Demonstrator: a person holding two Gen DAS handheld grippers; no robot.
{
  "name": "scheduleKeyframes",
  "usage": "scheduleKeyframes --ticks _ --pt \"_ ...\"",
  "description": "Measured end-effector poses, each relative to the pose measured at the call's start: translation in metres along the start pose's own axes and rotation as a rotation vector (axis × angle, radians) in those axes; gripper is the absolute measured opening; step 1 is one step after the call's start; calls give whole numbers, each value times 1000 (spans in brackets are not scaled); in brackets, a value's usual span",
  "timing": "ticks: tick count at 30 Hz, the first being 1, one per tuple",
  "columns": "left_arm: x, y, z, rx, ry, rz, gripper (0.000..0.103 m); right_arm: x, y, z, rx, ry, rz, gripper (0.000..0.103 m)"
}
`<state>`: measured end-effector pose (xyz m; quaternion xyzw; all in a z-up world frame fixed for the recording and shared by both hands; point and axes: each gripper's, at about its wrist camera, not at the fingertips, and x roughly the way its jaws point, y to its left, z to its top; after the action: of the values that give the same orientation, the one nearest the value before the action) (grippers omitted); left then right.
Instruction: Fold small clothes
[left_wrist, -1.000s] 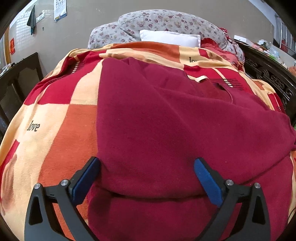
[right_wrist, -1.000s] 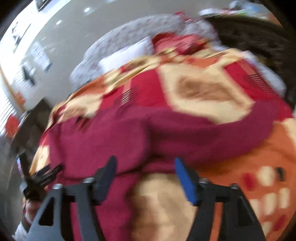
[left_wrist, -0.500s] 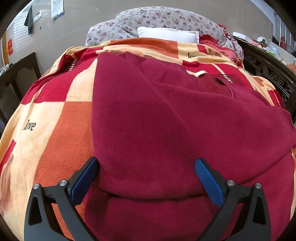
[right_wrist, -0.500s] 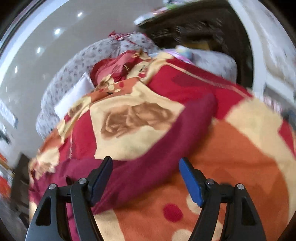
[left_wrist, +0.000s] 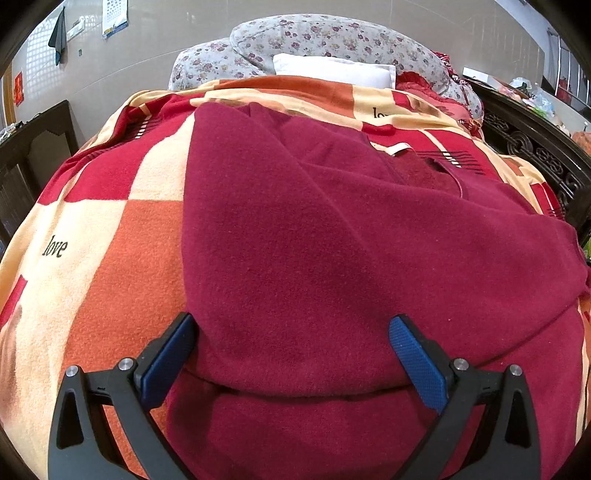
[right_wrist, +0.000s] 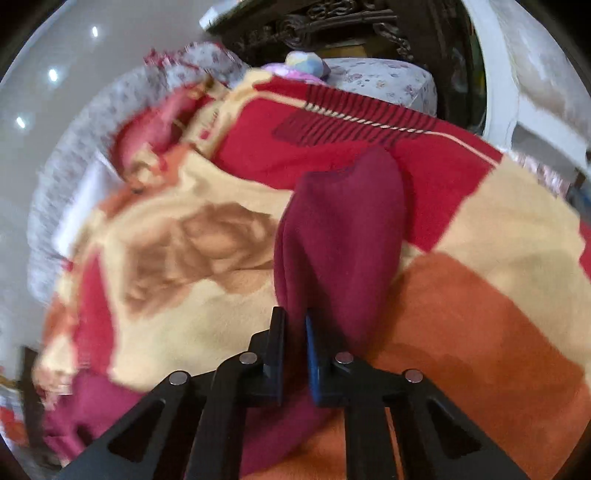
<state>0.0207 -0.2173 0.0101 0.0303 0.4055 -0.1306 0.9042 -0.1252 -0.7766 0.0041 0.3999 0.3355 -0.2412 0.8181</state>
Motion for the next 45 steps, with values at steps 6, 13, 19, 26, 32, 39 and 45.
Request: scheduleKeyframes --ticks 6,13,19,26,32,39,45 --pt "-11 13 1 -59 -44 -88 103 -73 34 -19 -119 -80 249 10" --pt "-28 53 4 -248 -103 -295 103 -109 167 -74 -379 -34 514 10" --pt "-41 67 4 -262 -156 -357 103 -80 295 -169 -613 125 700 12" --pt "-45 85 6 -322 -188 -399 103 9 316 -242 -663 408 545 40" --pt "-44 59 15 -251 -174 -323 103 -31 284 -229 -641 275 589 64" --pt "-14 22 28 -172 -54 -301 79 -47 261 -227 -621 307 635 67" --pt "3 21 28 -209 9 -303 19 -56 243 -225 -600 309 658 74"
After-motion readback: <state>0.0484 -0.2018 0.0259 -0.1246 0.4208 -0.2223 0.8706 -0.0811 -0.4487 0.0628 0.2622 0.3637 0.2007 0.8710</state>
